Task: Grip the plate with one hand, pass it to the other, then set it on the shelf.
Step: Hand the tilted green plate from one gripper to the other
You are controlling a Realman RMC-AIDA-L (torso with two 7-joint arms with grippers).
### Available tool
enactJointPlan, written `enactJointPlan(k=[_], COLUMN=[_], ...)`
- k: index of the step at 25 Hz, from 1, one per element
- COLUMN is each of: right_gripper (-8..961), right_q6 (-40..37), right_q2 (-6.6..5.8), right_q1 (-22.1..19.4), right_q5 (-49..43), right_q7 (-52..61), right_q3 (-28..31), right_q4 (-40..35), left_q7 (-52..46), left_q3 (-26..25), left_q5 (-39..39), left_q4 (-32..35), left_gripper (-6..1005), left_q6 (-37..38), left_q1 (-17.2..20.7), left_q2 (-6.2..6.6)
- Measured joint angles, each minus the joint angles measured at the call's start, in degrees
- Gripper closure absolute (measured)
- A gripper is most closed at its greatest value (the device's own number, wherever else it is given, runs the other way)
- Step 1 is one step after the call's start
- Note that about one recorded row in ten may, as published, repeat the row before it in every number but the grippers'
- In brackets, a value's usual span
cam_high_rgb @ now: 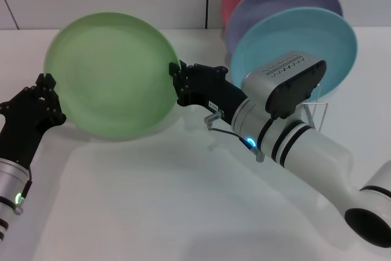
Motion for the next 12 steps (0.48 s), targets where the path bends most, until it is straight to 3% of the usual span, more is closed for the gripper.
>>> enactJointPlan(k=[12], right_gripper=[902], right_q6=[0.0], right_q2=[-0.01], right_q1=[-0.3], right_q5=[0.4], right_q7=[0.0], right_q3=[2.0], right_q4=[-0.5], left_q7=[0.0], left_q3=[0.1], left_q5=[0.0], left_q4=[0.3], left_gripper=[968], left_q6=[-0.3], left_q1=[0.3], left_q2=[0.00])
